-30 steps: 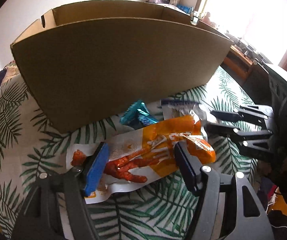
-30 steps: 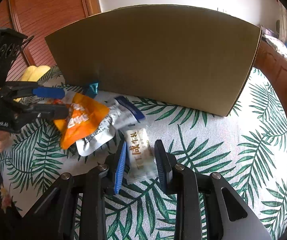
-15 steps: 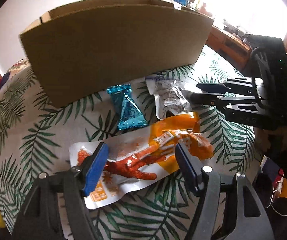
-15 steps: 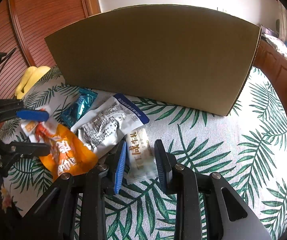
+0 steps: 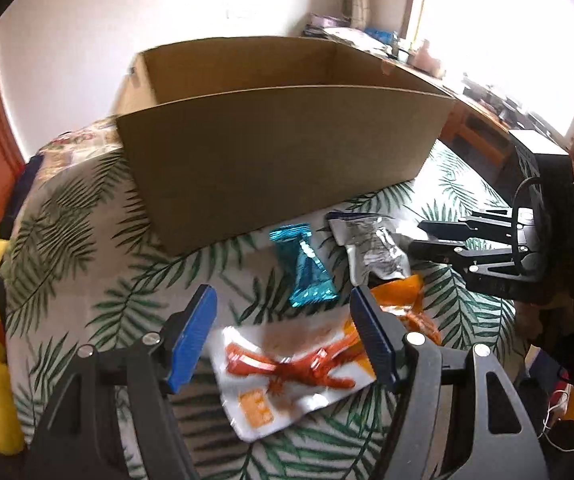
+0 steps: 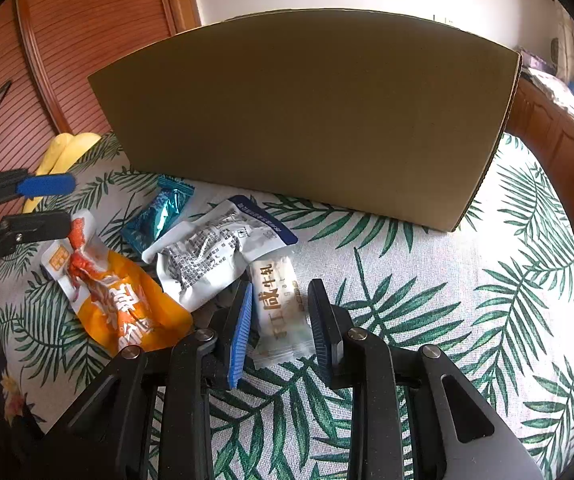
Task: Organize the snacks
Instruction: 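Close the left tool on the orange chicken-feet pack and lift it, then close the right tool on the white nougat bar while the left tool lifts the orange pack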
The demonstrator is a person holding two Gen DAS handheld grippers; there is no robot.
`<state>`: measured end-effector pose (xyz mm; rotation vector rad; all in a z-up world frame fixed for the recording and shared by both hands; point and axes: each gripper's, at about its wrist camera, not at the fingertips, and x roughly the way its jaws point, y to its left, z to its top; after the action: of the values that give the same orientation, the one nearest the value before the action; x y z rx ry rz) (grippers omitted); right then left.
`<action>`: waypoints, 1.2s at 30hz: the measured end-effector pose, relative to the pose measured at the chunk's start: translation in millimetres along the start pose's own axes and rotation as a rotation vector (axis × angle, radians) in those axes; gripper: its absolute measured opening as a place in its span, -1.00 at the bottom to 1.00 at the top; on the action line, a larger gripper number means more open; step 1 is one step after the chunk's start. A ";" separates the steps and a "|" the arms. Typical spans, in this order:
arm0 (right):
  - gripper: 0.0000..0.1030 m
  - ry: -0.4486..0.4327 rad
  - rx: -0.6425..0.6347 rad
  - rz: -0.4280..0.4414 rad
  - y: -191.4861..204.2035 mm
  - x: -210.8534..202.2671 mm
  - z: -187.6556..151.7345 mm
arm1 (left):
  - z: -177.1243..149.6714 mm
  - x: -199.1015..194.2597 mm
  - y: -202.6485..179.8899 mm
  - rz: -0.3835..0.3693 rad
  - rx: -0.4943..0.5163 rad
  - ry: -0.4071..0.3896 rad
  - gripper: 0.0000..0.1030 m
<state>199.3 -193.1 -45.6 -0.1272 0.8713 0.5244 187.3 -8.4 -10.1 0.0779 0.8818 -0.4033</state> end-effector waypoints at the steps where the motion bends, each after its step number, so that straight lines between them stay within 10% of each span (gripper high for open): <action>1: -0.51 0.000 0.000 0.000 0.2 0.1 0.1 | 6.0 5.8 -4.1 -0.009 0.016 0.009 0.34; 17: -0.51 -0.001 0.004 0.006 -1.5 -0.4 0.2 | -8.1 18.0 -5.8 -0.078 0.033 0.192 0.33; 36: -0.51 -0.002 0.004 0.005 -1.2 -0.4 0.6 | -31.1 6.5 -57.9 -0.126 0.096 0.201 0.34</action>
<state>200.0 -194.1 -45.0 -0.1210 0.8709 0.5269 146.5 -56.7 -29.3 0.1535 1.0685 -0.5630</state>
